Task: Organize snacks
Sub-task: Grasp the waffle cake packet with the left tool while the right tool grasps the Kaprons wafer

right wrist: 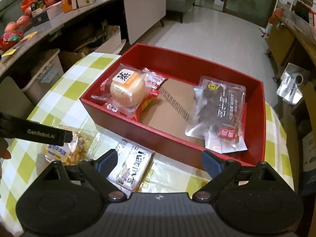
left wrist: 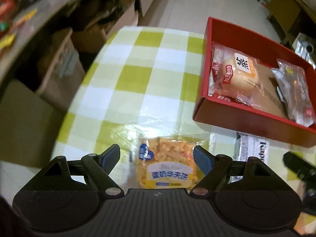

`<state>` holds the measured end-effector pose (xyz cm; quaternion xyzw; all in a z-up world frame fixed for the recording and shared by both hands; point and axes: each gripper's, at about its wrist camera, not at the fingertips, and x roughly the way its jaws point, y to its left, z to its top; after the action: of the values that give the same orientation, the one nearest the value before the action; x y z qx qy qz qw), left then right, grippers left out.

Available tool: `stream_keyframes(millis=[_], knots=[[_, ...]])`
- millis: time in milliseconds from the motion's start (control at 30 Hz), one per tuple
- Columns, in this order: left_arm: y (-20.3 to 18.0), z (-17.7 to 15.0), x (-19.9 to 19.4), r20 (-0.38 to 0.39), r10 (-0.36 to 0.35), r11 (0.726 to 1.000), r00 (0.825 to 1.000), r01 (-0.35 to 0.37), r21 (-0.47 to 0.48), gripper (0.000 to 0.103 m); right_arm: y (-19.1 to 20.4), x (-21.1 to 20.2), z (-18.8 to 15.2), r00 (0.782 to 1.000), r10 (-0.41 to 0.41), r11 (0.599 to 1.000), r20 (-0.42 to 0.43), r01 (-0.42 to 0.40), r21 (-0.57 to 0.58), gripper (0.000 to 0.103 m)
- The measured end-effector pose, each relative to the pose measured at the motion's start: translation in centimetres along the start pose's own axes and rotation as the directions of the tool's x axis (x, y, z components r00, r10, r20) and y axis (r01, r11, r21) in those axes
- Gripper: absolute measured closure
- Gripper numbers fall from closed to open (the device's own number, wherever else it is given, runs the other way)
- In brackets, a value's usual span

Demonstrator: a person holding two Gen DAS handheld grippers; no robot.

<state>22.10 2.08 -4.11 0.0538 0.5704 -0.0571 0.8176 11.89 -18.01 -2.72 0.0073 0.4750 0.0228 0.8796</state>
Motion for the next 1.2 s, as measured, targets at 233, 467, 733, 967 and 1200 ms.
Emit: stream_keyframes(millis=[233, 467, 733, 967, 1200], knots=[[-1.8, -0.5, 1.6, -0.039, -0.010, 1.000, 0.999, 0.010, 0.010, 0.012, 0.2, 0.6, 0.0, 1.000, 0.009, 1.000, -0.016, -0.009, -0.005, 0.003], [-2.3, -0.6, 3.5, -0.055, 0.040, 0.999, 0.998, -0.039, 0.029, 0.000, 0.3, 1.5, 0.0, 0.999, 0.036, 0.999, -0.041, -0.035, 0.010, 0.003], [-1.9, -2.1, 2.4, -0.080, 0.013, 1.000, 0.997, -0.011, 0.027, 0.011, 0.9, 3.1, -0.1, 0.995, 0.055, 0.998, -0.087, -0.052, 0.038, 0.003], [0.0, -4.3, 0.0, -0.090, -0.018, 0.999, 0.996, 0.015, -0.031, 0.023, 1.9, 4.7, 0.0, 0.989, 0.081, 0.994, -0.123, -0.070, 0.087, 0.003], [1.1, -5.1, -0.3, -0.084, 0.003, 1.000, 0.996, -0.004, -0.022, 0.021, 4.2, 7.0, -0.2, 0.986, 0.049, 0.998, -0.157, -0.041, 0.049, 0.003]])
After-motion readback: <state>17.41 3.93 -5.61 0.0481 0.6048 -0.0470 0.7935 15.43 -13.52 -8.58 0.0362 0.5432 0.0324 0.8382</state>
